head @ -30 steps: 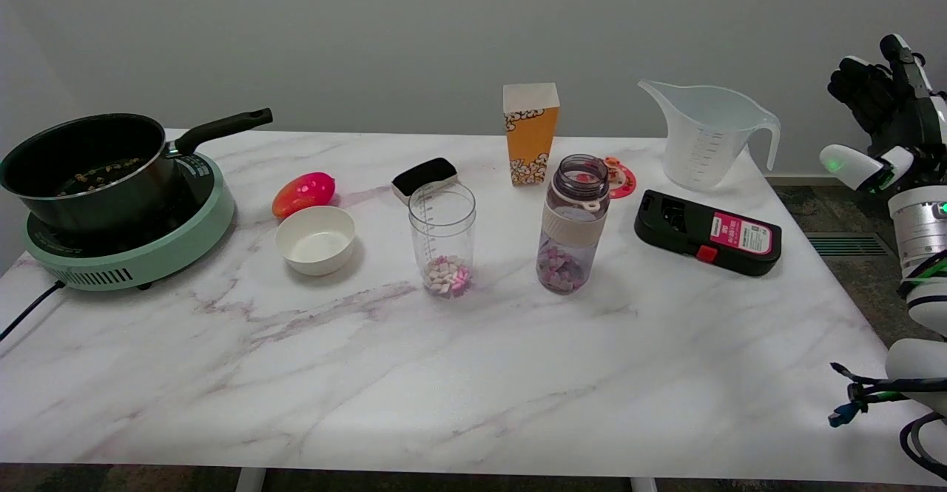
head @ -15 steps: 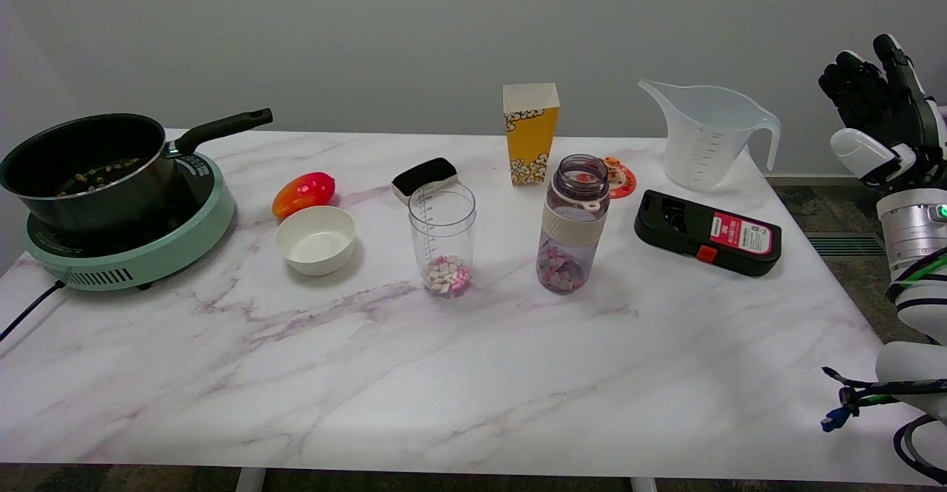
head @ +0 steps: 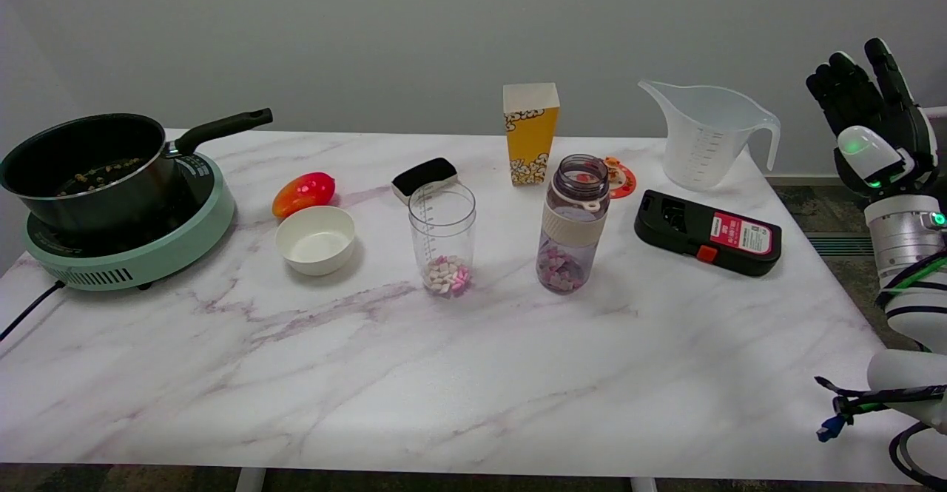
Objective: Pick up the bottle.
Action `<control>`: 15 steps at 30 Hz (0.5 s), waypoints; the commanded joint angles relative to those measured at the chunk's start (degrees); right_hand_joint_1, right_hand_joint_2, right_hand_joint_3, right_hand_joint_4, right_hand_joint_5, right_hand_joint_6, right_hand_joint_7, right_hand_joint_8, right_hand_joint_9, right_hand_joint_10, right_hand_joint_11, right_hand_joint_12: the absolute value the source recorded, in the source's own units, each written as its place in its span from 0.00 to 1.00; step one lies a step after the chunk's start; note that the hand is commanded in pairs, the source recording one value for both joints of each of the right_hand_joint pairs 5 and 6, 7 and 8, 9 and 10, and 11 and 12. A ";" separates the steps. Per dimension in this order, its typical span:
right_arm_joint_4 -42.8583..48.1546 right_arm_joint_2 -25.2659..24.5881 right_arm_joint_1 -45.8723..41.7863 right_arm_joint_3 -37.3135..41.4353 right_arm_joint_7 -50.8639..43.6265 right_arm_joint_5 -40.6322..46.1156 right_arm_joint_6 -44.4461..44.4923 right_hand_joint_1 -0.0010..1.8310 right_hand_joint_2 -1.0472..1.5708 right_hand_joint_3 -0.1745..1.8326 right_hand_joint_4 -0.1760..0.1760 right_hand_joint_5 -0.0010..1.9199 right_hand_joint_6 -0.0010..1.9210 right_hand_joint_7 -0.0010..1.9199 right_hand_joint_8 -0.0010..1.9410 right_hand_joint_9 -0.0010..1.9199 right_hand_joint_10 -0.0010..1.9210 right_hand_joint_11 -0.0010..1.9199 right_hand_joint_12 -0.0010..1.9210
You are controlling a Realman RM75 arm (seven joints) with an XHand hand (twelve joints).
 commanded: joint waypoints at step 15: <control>-2.66 0.28 1.58 -3.60 -0.28 -21.72 -3.72 0.70 0.21 0.77 0.50 0.10 0.10 0.25 0.25 0.25 0.25 0.25 0.25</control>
